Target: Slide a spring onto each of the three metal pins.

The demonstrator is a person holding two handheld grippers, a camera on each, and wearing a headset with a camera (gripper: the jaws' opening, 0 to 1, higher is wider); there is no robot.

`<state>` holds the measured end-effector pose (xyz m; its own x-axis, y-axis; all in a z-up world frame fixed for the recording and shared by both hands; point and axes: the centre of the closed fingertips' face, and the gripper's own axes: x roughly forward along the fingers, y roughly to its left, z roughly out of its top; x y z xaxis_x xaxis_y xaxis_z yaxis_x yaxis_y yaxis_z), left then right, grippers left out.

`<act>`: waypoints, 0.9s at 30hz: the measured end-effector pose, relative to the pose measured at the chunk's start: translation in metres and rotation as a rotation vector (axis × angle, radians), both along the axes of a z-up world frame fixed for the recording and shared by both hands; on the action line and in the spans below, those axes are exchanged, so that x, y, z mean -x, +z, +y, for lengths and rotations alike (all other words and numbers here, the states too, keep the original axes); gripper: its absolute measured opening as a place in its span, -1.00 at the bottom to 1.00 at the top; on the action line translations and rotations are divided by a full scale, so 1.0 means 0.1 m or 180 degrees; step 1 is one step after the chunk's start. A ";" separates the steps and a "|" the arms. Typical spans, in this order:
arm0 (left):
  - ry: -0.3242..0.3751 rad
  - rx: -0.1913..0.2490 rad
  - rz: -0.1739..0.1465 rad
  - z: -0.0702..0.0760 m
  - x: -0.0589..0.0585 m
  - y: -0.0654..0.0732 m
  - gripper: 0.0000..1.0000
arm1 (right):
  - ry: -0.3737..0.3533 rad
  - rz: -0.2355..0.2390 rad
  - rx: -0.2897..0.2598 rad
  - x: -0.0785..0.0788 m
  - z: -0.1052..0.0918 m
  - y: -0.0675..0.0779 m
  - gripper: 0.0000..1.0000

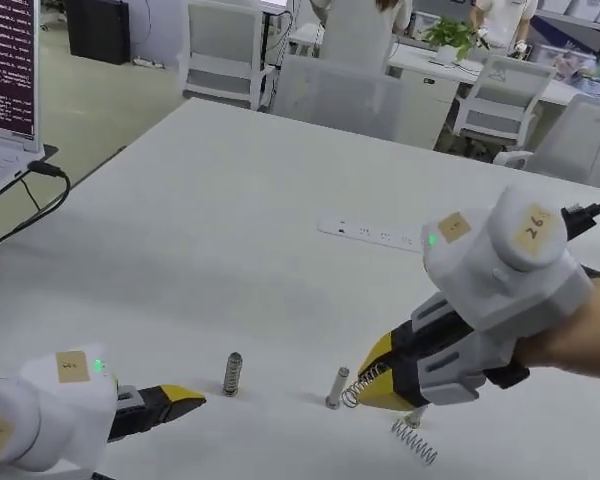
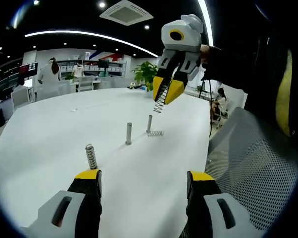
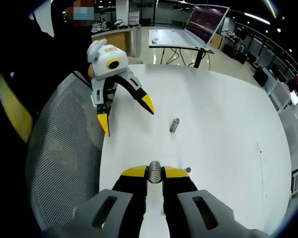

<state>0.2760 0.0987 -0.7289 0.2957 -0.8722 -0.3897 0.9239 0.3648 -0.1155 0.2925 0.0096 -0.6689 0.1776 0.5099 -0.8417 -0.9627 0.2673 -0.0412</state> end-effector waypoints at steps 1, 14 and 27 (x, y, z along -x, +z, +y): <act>-0.0003 0.0000 -0.0006 0.00 0.00 0.00 0.33 | -0.0015 -0.0001 0.0007 -0.03 -0.01 0.01 -0.83; -0.0032 0.0020 -0.0070 -0.05 0.04 0.04 0.43 | -0.0038 -0.0094 0.0178 -0.36 -0.10 0.10 -0.83; -0.0045 -0.0011 -0.0094 -0.07 0.08 0.05 0.47 | 0.0063 0.0100 0.0546 -0.55 -0.18 -0.16 -0.83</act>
<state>0.2677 0.0921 -0.7236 0.2948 -0.8750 -0.3840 0.9319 0.3521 -0.0867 0.3476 -0.0079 -0.6852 0.1410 0.3615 -0.9217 -0.9693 0.2398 -0.0543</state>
